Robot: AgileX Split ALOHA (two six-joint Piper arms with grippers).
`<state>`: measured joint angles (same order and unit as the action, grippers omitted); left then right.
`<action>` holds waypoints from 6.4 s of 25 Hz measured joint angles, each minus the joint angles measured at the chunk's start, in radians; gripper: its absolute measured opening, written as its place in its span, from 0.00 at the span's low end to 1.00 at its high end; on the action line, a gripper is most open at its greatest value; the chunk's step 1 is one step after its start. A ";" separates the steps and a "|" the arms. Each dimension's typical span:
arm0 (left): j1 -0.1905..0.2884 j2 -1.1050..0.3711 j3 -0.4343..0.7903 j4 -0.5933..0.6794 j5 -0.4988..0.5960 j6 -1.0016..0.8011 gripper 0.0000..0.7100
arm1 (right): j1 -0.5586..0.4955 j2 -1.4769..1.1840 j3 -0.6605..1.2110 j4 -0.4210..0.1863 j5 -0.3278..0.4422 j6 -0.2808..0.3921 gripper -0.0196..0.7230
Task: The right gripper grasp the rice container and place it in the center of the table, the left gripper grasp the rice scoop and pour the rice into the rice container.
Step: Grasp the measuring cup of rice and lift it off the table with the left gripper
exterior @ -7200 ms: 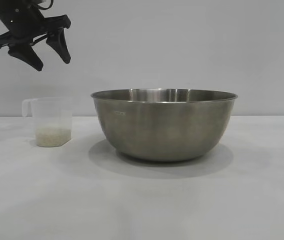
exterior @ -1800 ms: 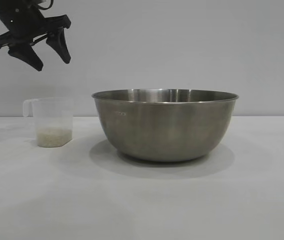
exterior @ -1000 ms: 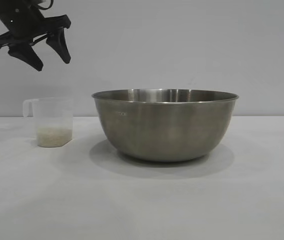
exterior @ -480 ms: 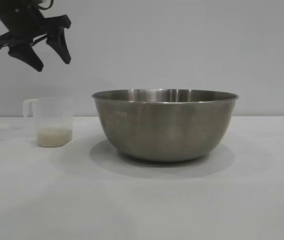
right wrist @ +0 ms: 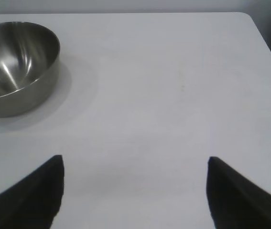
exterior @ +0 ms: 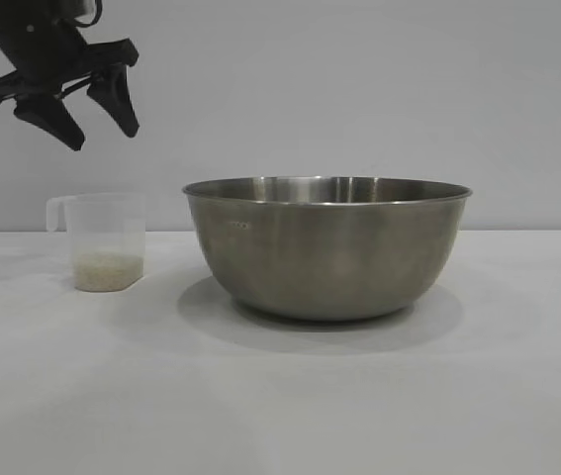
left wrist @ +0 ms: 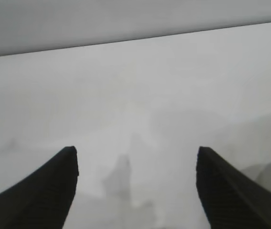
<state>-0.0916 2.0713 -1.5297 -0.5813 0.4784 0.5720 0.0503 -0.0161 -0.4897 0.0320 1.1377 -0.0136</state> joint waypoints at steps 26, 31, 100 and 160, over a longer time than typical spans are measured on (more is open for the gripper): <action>0.000 -0.408 0.376 0.001 0.002 -0.084 0.77 | 0.000 0.000 0.000 0.000 0.000 0.000 0.73; 0.000 -0.520 0.559 -0.031 -0.090 -0.084 0.77 | 0.000 0.000 0.000 0.000 0.000 0.000 0.73; -0.268 -0.153 1.126 0.268 -1.621 -0.367 0.77 | 0.000 0.000 0.000 0.000 0.000 0.000 0.73; -0.189 0.013 0.954 0.463 -1.621 -0.365 0.38 | 0.000 0.000 0.000 0.000 0.000 0.000 0.73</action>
<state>-0.2809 2.0841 -0.5754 -0.1186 -1.1428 0.2069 0.0503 -0.0161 -0.4897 0.0320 1.1377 -0.0140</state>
